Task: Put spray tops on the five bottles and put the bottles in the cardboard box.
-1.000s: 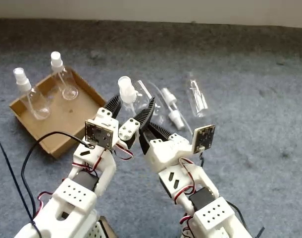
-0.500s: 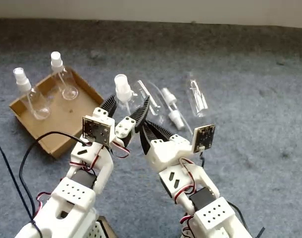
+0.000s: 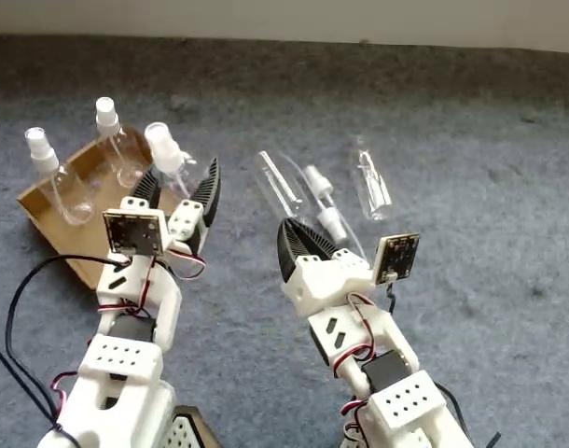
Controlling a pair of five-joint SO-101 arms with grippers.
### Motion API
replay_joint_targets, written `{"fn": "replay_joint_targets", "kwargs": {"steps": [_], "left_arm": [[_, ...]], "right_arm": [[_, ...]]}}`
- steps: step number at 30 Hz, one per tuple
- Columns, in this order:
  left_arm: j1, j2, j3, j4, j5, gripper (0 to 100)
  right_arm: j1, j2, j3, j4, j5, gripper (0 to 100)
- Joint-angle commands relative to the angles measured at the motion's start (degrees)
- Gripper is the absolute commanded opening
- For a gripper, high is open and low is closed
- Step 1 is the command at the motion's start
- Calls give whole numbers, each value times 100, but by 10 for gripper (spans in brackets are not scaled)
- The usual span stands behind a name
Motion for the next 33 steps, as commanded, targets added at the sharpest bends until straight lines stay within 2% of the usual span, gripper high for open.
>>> {"fn": "replay_joint_targets", "kwargs": {"steps": [1,6,13,23,33], "left_arm": [[-488,-31,-330,0,9,70],[-840,4,-497,62,-255,70],[-901,400,-998,677,-325,70],[-1121,2070,-1675,633,-316,69],[-1156,2826,-1534,-563,-352,69]], "right_arm": [[101,31,725,13,-26,19],[119,31,725,13,-26,19],[127,31,725,22,-26,19],[127,48,725,22,-26,19],[127,40,725,22,-26,19]]}}
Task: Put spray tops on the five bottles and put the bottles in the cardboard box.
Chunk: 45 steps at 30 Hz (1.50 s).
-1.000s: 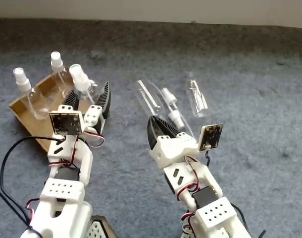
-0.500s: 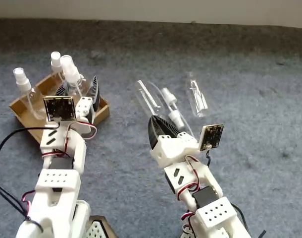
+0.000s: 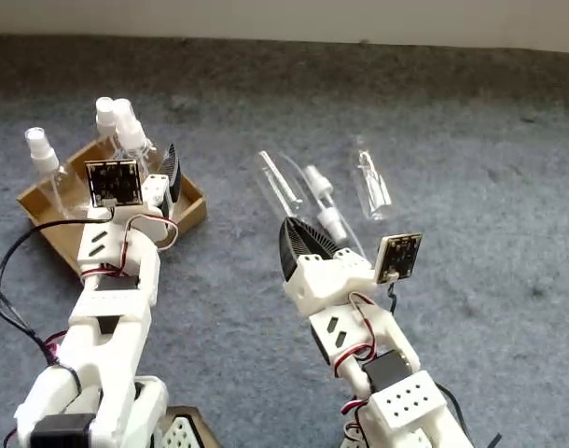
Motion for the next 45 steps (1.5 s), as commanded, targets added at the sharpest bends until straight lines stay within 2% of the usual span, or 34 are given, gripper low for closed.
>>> {"fn": "replay_joint_targets", "kwargs": {"steps": [1,11,16,19,45], "left_arm": [[-40,374,-207,-484,-62,69],[-40,1666,-365,-1697,-79,70],[-22,2044,-374,-1952,-88,70],[-22,2202,-426,-1987,-360,70],[-13,2571,-479,-1960,-360,71]], "right_arm": [[57,40,725,22,-26,19],[57,40,725,22,-26,19],[57,40,725,22,-26,19],[57,40,725,22,-26,19],[57,31,725,22,-26,19]]}}
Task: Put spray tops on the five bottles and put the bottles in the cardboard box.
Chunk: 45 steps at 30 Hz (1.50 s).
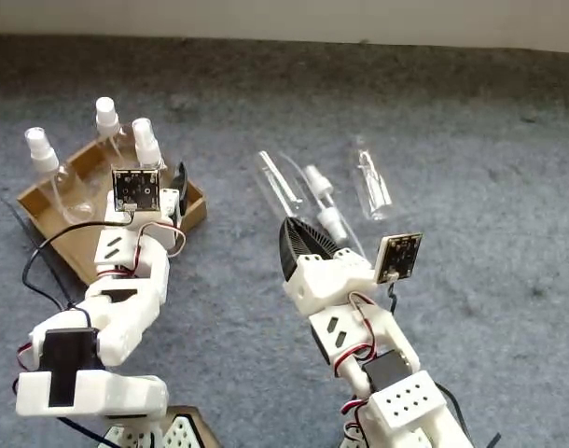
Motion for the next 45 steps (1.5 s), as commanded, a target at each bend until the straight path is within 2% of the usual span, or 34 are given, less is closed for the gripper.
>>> {"fn": "replay_joint_targets", "kwargs": {"steps": [1,11,15,20,26,45], "left_arm": [[-22,-31,-251,-105,-53,71],[-22,-31,-251,-105,-79,72],[-31,-31,-242,-105,-185,123],[-31,-31,-242,-105,-202,114],[-31,-31,-242,-105,-176,192],[-31,-31,-242,-105,-202,197]], "right_arm": [[57,31,725,22,-26,19],[57,31,725,22,-26,19],[57,31,725,22,-26,19],[57,31,725,22,-26,19],[57,31,725,22,-26,19],[57,31,725,22,-26,19]]}}
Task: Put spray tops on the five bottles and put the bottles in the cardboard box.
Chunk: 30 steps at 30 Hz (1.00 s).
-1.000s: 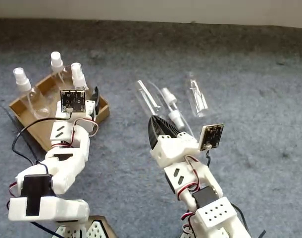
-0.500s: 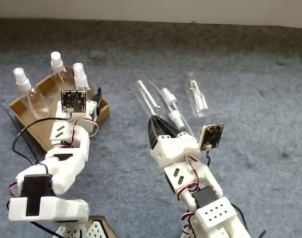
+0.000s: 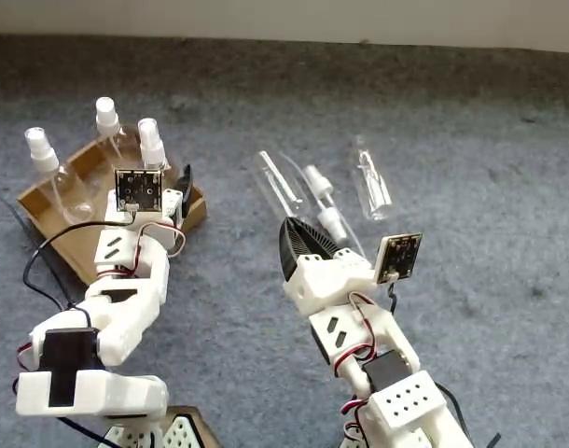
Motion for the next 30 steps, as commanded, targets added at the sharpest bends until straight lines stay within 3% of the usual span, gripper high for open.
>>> {"fn": "replay_joint_targets", "kwargs": {"steps": [1,10,30], "left_arm": [[-22,-31,-242,-105,-44,197],[-48,-31,-233,-97,-53,277],[-66,-92,-127,-97,-53,282]], "right_arm": [[57,31,725,22,-26,19],[57,31,725,22,-26,19],[57,31,725,22,-26,19]]}}
